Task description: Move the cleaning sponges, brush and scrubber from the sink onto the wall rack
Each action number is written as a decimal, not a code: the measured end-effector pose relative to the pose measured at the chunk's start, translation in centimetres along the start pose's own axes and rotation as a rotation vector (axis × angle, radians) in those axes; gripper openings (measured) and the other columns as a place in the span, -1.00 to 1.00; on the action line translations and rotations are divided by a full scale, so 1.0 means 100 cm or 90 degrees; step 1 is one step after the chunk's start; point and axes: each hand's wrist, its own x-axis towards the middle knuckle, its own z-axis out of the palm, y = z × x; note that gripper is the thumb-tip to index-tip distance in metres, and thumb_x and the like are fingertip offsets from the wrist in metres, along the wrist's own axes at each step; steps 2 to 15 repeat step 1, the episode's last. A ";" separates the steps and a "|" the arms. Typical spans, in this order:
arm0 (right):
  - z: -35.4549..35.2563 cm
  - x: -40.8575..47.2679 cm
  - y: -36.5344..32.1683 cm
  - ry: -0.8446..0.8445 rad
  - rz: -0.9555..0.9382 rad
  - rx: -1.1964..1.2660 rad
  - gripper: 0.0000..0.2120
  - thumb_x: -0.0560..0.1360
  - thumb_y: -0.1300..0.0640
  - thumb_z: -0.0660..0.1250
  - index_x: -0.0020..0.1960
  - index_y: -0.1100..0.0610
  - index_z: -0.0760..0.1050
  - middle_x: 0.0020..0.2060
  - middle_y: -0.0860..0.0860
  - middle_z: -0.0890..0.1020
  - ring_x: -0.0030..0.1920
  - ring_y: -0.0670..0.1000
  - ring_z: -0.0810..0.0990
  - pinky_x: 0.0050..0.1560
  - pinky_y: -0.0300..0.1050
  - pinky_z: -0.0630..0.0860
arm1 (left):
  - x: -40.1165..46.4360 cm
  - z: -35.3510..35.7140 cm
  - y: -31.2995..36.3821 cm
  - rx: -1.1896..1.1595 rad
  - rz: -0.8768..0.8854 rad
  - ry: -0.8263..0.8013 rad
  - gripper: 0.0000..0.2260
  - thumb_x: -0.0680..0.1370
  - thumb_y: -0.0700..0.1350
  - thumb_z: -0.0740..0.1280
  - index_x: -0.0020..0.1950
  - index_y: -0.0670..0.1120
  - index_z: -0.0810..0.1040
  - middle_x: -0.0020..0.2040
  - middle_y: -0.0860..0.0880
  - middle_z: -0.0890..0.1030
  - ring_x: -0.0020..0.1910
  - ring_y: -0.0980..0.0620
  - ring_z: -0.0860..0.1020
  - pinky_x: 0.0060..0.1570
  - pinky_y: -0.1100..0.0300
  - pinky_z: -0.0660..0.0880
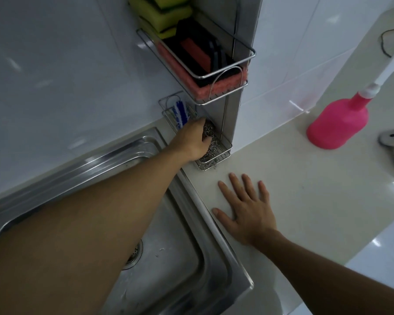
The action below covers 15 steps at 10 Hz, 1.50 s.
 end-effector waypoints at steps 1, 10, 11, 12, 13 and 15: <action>-0.008 -0.002 -0.005 -0.016 0.007 0.042 -0.23 0.54 -0.51 -0.25 0.67 -0.22 -0.11 0.68 -0.02 -0.13 0.66 0.13 -0.24 0.59 0.30 -0.26 | -0.029 -0.018 -0.003 -0.014 0.020 0.026 -0.46 0.63 -0.01 0.24 0.57 -0.09 0.19 0.46 -0.17 0.36 0.43 -0.17 0.35 0.37 -0.01 0.34; -0.008 -0.002 -0.005 -0.016 0.007 0.042 -0.23 0.54 -0.51 -0.25 0.67 -0.22 -0.11 0.68 -0.02 -0.13 0.66 0.13 -0.24 0.59 0.30 -0.26 | -0.029 -0.018 -0.003 -0.014 0.020 0.026 -0.46 0.63 -0.01 0.24 0.57 -0.09 0.19 0.46 -0.17 0.36 0.43 -0.17 0.35 0.37 -0.01 0.34; -0.008 -0.002 -0.005 -0.016 0.007 0.042 -0.23 0.54 -0.51 -0.25 0.67 -0.22 -0.11 0.68 -0.02 -0.13 0.66 0.13 -0.24 0.59 0.30 -0.26 | -0.029 -0.018 -0.003 -0.014 0.020 0.026 -0.46 0.63 -0.01 0.24 0.57 -0.09 0.19 0.46 -0.17 0.36 0.43 -0.17 0.35 0.37 -0.01 0.34; -0.008 -0.002 -0.005 -0.016 0.007 0.042 -0.23 0.54 -0.51 -0.25 0.67 -0.22 -0.11 0.68 -0.02 -0.13 0.66 0.13 -0.24 0.59 0.30 -0.26 | -0.029 -0.018 -0.003 -0.014 0.020 0.026 -0.46 0.63 -0.01 0.24 0.57 -0.09 0.19 0.46 -0.17 0.36 0.43 -0.17 0.35 0.37 -0.01 0.34; -0.008 -0.002 -0.005 -0.016 0.007 0.042 -0.23 0.54 -0.51 -0.25 0.67 -0.22 -0.11 0.68 -0.02 -0.13 0.66 0.13 -0.24 0.59 0.30 -0.26 | -0.029 -0.018 -0.003 -0.014 0.020 0.026 -0.46 0.63 -0.01 0.24 0.57 -0.09 0.19 0.46 -0.17 0.36 0.43 -0.17 0.35 0.37 -0.01 0.34; -0.008 -0.002 -0.005 -0.016 0.007 0.042 -0.23 0.54 -0.51 -0.25 0.67 -0.22 -0.11 0.68 -0.02 -0.13 0.66 0.13 -0.24 0.59 0.30 -0.26 | -0.029 -0.018 -0.003 -0.014 0.020 0.026 -0.46 0.63 -0.01 0.24 0.57 -0.09 0.19 0.46 -0.17 0.36 0.43 -0.17 0.35 0.37 -0.01 0.34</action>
